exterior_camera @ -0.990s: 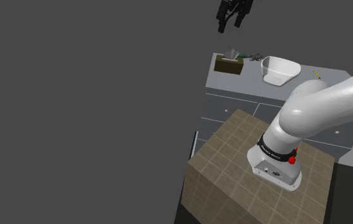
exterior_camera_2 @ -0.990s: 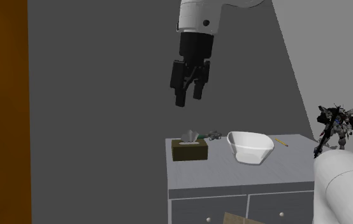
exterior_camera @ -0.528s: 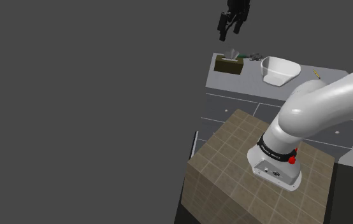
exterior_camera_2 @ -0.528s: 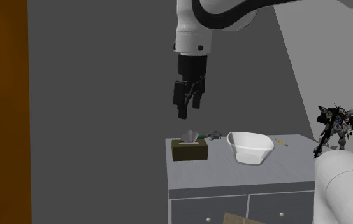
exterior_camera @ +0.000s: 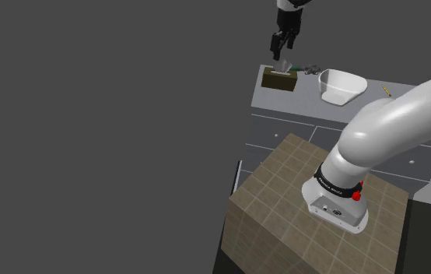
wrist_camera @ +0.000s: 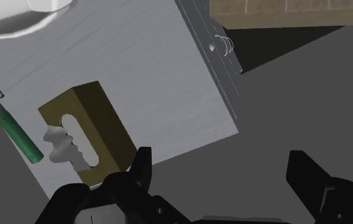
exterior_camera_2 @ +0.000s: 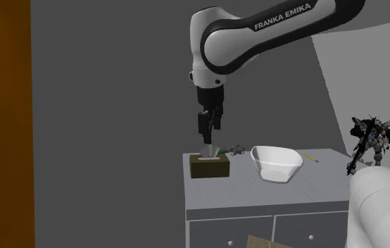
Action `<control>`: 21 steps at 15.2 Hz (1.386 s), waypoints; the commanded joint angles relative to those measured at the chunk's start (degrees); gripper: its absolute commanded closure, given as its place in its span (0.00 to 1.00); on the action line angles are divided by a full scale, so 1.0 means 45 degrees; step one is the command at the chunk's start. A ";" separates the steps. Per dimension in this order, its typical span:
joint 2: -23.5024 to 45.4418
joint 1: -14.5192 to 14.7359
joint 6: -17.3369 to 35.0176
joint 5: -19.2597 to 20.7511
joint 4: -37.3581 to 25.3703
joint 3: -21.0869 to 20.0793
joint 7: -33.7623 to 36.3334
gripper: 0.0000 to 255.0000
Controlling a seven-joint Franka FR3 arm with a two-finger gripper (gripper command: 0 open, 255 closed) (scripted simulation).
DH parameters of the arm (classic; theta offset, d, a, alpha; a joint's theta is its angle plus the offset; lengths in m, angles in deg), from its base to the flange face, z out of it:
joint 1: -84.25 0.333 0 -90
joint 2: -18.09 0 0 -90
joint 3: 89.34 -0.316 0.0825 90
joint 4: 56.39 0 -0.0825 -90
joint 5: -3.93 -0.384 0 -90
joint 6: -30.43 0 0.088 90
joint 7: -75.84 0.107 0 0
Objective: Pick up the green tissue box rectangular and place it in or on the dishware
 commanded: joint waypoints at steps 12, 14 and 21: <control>0.5014 -0.0912 0.3274 0.2460 -0.1701 0.1853 -0.2564 0.00; 0.5876 -0.1073 0.3734 0.2713 -0.2165 0.2078 -0.2916 0.00; 0.9035 -0.1756 0.5146 0.3293 -0.4260 0.2671 -0.4130 0.00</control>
